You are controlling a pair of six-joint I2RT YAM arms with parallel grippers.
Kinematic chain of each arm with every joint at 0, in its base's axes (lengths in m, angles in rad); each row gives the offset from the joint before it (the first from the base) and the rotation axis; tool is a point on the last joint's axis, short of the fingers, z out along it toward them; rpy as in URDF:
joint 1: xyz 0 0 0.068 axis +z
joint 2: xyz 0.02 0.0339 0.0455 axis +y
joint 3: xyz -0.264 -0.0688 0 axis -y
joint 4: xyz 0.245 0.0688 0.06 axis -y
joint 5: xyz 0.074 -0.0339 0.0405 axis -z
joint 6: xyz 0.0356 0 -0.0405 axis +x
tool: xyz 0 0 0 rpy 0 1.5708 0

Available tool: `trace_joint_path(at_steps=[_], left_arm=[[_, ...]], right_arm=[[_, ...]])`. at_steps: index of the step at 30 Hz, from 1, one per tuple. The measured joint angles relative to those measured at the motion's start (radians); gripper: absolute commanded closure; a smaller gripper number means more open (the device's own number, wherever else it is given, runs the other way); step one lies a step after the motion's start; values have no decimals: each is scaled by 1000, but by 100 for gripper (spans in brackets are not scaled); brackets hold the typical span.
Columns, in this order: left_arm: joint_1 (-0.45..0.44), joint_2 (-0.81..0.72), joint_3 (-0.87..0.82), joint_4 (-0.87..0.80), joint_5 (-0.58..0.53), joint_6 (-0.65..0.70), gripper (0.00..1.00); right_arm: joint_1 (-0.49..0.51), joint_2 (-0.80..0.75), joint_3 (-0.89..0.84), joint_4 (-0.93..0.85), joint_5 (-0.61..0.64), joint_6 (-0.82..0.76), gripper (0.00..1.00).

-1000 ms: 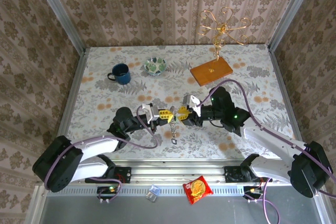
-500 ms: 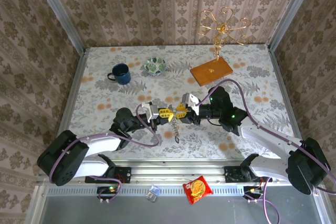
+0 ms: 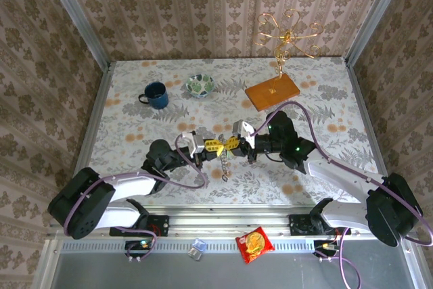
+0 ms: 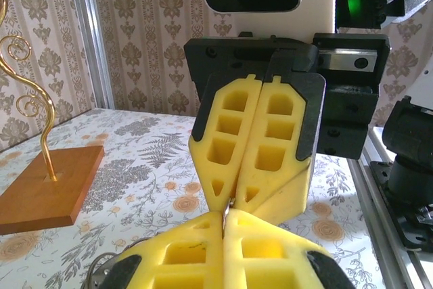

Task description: Put the keys on the keyring

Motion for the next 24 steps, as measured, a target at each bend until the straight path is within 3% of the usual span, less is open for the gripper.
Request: trace_joint_path(at_steps=[2,14,24], left_arm=[[1,-15,-8,-11,-14,8,70],[-11,-196,28,-412,-17,172,69],[-14,-203,88,-590,-10,271,80]], right_arm=[[3,0,14,-50,2,-31,100],[42,22,198,-423,103,-255,100],[115,87,319,-608,186,-368,100]])
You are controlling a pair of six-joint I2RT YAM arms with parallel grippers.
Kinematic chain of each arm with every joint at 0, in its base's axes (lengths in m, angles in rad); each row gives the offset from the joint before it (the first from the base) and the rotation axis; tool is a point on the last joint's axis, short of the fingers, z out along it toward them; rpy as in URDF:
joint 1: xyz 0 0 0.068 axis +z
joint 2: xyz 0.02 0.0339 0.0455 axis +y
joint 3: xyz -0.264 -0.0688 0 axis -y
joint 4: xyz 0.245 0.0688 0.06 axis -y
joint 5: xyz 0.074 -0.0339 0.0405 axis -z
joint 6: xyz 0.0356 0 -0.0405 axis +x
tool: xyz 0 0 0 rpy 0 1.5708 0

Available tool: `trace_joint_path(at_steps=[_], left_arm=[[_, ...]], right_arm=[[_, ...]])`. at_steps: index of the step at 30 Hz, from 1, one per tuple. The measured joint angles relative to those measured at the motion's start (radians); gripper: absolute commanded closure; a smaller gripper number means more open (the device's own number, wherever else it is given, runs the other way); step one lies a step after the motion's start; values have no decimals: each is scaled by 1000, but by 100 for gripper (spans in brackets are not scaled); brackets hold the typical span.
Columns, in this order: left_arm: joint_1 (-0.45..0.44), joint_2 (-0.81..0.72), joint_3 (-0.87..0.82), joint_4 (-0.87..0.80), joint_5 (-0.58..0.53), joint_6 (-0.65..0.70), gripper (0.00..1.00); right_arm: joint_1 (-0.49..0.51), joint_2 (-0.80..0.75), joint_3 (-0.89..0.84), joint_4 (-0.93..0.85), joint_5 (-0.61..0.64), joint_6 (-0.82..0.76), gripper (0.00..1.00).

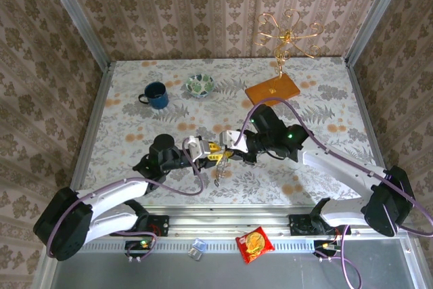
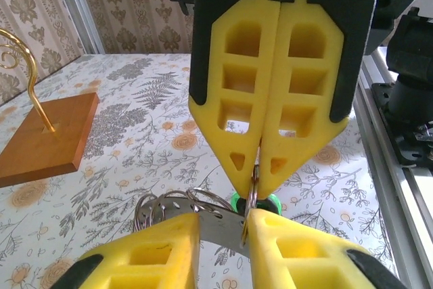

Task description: Put the keys on the keyring

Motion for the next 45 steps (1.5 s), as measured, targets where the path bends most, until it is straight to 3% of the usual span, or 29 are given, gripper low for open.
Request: trace_joint_path(at_steps=[5,6,10,15,24,35,45], left_arm=[[-6,0,14,-59,30,33,100],[-7,0,14,-64,32,39,100],[-7,0,17,-76,40,47,100],[-7,0,17,-74,40,43,100],[-7,0,16,-34,47,36,100],[-6,0,15,-28,53,34,100],[-6,3,2,4,50,13,100]], right_arm=[[30,23,45,-54,48,-34,100],[30,25,50,-62,50,-36,100],[29,24,47,-56,48,-24,75],[-25,-42,-36,20,-2,47,71],[-57,-72,-102,77,-36,112,72],[-58,-68,-102,94,-61,130,99],[-74,2,-102,95,-79,132,98]])
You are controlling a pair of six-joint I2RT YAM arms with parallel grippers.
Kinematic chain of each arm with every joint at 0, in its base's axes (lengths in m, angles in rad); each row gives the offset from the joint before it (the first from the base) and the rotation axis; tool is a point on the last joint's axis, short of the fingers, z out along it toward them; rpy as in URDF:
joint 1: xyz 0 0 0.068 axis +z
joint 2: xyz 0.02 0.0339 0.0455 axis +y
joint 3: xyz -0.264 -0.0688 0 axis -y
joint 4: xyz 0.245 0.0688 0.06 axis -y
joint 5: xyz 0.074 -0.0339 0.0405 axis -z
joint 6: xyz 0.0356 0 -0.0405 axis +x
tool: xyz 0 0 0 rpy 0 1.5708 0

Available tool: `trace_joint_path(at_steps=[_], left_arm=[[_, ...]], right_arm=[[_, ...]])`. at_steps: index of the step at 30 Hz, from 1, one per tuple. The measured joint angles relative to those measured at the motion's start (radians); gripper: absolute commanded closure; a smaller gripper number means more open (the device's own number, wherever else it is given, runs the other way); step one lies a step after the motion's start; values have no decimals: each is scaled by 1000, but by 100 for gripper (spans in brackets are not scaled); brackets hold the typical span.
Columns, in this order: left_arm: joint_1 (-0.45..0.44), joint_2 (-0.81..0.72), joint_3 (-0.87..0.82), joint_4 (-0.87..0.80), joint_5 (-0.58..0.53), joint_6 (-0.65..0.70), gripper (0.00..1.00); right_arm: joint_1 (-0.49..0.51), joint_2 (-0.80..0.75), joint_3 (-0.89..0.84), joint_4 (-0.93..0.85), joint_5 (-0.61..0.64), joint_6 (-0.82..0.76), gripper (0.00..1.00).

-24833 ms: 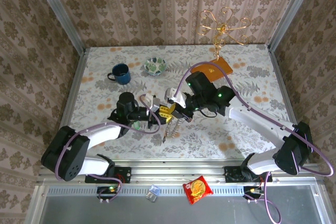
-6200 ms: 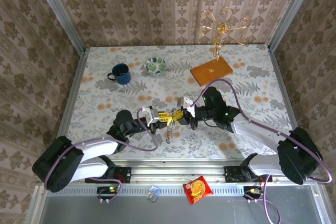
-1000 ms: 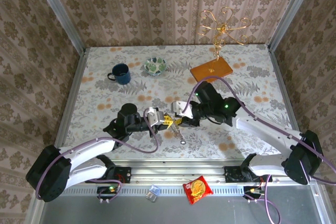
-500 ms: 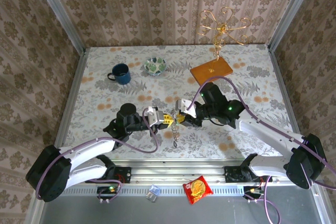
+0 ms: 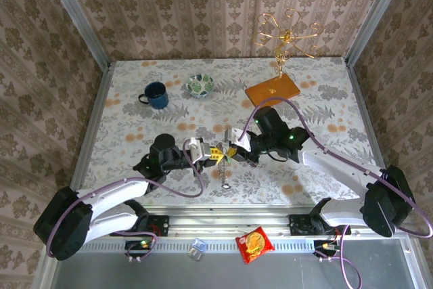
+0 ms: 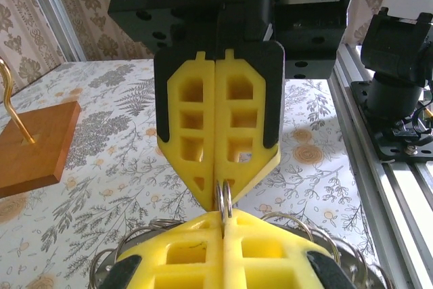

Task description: Put the keys on the keyring

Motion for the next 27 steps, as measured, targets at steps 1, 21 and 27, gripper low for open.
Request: trace_joint_path(at_steps=[1,21,27], left_arm=[[0,0,-2,5,0,0,100],[-1,102,-51,293,5,-125,100],[-1,103,-52,323,6,-140,100]], right_arm=[[0,1,0,0,-2,4,90],[-19,-87,-102,204,-84,90,79],[-20,-84,-104,230,-96,106,96]])
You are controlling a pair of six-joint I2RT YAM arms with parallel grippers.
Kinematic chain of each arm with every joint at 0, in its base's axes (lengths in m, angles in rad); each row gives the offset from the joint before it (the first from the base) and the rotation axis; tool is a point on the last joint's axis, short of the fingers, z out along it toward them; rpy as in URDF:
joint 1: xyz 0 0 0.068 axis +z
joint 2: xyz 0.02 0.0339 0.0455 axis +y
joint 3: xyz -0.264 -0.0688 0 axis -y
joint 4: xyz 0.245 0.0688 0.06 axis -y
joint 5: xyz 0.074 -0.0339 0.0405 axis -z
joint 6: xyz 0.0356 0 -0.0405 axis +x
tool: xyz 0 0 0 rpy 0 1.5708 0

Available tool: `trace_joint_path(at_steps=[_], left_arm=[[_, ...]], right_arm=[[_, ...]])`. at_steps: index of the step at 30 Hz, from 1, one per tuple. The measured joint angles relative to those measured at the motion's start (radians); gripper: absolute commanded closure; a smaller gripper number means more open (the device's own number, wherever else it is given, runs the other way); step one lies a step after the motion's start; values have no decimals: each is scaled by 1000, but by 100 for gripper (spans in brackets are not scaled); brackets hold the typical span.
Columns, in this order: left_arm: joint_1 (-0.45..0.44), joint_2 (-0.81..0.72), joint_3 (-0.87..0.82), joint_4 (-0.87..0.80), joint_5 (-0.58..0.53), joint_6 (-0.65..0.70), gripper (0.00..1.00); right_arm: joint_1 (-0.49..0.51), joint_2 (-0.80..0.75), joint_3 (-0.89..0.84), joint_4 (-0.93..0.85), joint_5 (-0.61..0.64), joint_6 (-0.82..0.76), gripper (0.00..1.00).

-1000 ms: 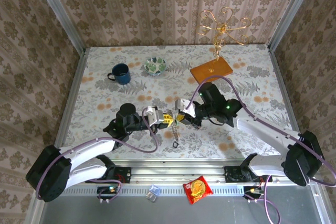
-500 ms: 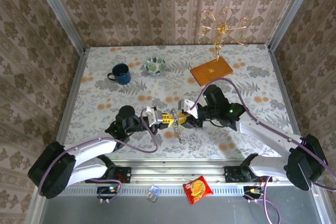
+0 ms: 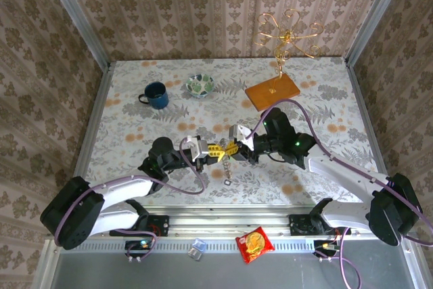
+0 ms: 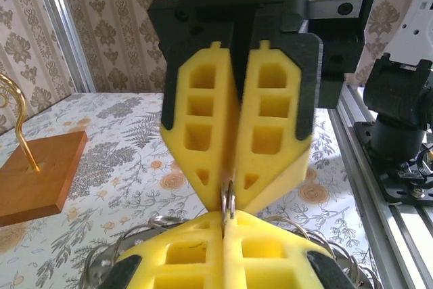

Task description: Put the keys on the keyring

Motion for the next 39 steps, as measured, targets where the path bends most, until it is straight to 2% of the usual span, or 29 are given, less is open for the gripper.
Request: trace_joint_path(at_steps=[1,3,5,6,10,15,21,25,30,34,36,38,39], left_arm=[[0,0,-1,1,0,-3,100],[1,4,-2,3,0,-6,96],[0,4,-4,7,-5,-6,77],[0,3,-5,9,-11,-3,74],[0,-18,-6,-34,-40,13,71],[-6,-77,23,-184,-58,84,71],[-8,-98,98,-365,-60,175,74],[-13,-97,134,-468,-60,225,82],[-25,-97,170,-568,-51,282,100],[-25,-97,181,-602,-48,306,100],[-25,-97,182,-605,-48,310,100],[-25,-97,182,-602,-51,309,100],[-25,-97,177,-591,-55,307,100]], right_arm=[[-3,0,-3,4,-4,3,100],[-6,1,-4,5,-9,13,100],[-6,2,-4,4,-11,11,100],[-6,2,-4,1,-11,10,100],[-5,9,6,-54,-5,-23,100],[13,41,86,-185,40,-96,100],[50,77,170,-298,109,-171,100],[74,102,216,-370,164,-211,100],[97,105,237,-412,215,-245,100],[106,105,241,-421,235,-255,100],[107,104,241,-418,237,-250,86],[97,92,224,-392,227,-236,76],[85,78,207,-365,211,-217,74]])
